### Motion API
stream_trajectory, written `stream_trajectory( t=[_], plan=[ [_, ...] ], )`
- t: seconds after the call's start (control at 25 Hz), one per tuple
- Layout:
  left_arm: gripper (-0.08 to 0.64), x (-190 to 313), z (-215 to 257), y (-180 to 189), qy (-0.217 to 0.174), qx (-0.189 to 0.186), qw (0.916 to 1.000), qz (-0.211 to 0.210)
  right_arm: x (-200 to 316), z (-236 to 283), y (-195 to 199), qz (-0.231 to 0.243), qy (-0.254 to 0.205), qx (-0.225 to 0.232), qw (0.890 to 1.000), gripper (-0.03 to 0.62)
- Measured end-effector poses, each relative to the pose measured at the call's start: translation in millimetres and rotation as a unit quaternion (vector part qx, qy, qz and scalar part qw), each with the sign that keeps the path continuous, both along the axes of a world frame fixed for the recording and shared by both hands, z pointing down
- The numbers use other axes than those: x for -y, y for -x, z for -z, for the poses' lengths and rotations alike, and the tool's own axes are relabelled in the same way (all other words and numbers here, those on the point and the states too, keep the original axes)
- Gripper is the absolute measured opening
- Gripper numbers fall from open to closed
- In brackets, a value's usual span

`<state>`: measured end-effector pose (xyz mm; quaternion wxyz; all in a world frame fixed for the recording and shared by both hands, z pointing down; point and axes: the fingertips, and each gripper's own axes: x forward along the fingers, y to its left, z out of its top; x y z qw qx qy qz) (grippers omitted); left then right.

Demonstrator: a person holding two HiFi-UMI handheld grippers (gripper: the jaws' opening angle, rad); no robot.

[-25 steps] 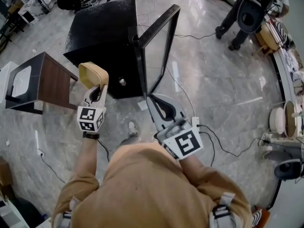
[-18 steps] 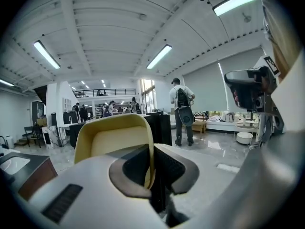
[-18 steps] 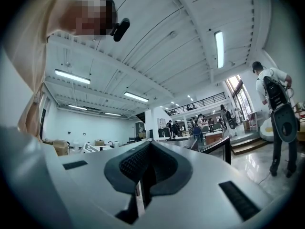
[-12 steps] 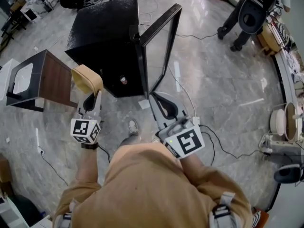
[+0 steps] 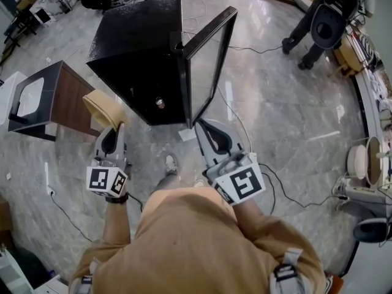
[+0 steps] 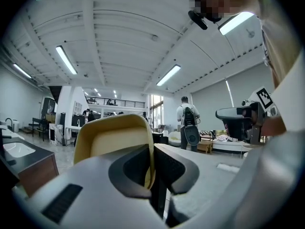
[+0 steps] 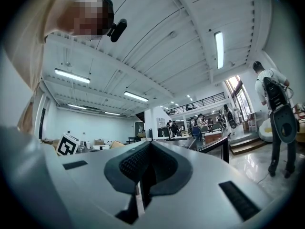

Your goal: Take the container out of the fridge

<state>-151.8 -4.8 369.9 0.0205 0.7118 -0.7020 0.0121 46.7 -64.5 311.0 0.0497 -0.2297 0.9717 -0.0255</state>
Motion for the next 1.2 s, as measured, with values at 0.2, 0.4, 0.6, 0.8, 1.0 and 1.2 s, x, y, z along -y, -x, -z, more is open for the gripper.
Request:
stream_trajectory(
  t=[0.2,0.4,0.6,0.8,1.0,1.2],
  plan=[
    [0.02,-20.8,20.5,-0.6,-0.046,0.011,0.9985,0.028,1.2,5.1,-7.7,0.005,0.022,0.02,1.0,0.0],
    [0.02,-43.4,27.1,2.5,-0.063,0.014,0.9969,0.044,3.8,16.7,-14.8,0.001,0.027,0.041,0.999,0.0],
    [0.02,-67.9,31.5,5.4,-0.073,0.009,0.9954,0.061,8.3,10.2,-20.0,-0.01,0.031,0.04,0.999,0.0],
    [0.02,-83.3,42.2,1.2,-0.082,0.003,0.994,0.071,14.1,12.9,-31.2,-0.026,0.029,0.033,0.999,0.0],
    [0.02,-89.0,42.0,-2.2,-0.088,0.0,0.9936,0.071,13.4,14.0,-35.0,-0.037,0.015,0.024,0.999,0.0],
    [0.02,-91.5,43.7,-5.9,-0.092,-0.002,0.9934,0.068,7.2,14.8,-39.2,-0.042,0.001,0.015,0.999,0.0]
  ],
)
